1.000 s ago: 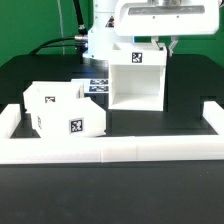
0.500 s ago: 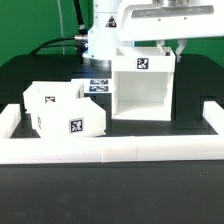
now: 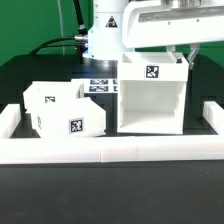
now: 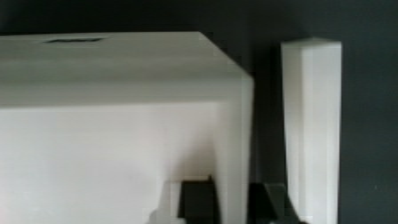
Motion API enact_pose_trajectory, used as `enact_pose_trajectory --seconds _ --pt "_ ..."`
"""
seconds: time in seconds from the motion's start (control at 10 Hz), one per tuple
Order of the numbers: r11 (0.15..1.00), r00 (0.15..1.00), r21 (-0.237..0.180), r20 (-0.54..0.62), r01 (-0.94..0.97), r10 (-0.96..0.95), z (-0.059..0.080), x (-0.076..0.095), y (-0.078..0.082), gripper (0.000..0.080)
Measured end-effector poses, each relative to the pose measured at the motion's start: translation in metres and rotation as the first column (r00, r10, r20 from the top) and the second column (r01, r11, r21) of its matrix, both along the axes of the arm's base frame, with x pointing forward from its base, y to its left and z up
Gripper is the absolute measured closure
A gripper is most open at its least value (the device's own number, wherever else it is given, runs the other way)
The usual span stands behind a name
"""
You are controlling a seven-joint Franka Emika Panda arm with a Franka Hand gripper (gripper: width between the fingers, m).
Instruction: Assemble drawer
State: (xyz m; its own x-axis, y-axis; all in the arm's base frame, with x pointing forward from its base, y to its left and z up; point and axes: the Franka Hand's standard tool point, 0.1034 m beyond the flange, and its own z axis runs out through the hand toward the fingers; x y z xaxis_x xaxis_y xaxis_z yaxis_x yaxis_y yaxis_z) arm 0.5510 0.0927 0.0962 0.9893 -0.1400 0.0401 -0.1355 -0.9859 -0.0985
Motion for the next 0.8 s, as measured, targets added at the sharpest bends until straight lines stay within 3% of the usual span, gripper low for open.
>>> enact_pose_trajectory --seconds 0.3,0.6,0.8 --pt "1.0 0.999 0.009 0.036 0.017 -0.018 0.002 0.038 -0.003 0.0761" --pt "0.999 0.998 0.013 0.04 0.047 -0.047 0.004 0.04 -0.002 0.0761" --pt "0.984 0.984 0.035 0.03 0.172 -0.173 0.006 0.041 0.0 0.0761"
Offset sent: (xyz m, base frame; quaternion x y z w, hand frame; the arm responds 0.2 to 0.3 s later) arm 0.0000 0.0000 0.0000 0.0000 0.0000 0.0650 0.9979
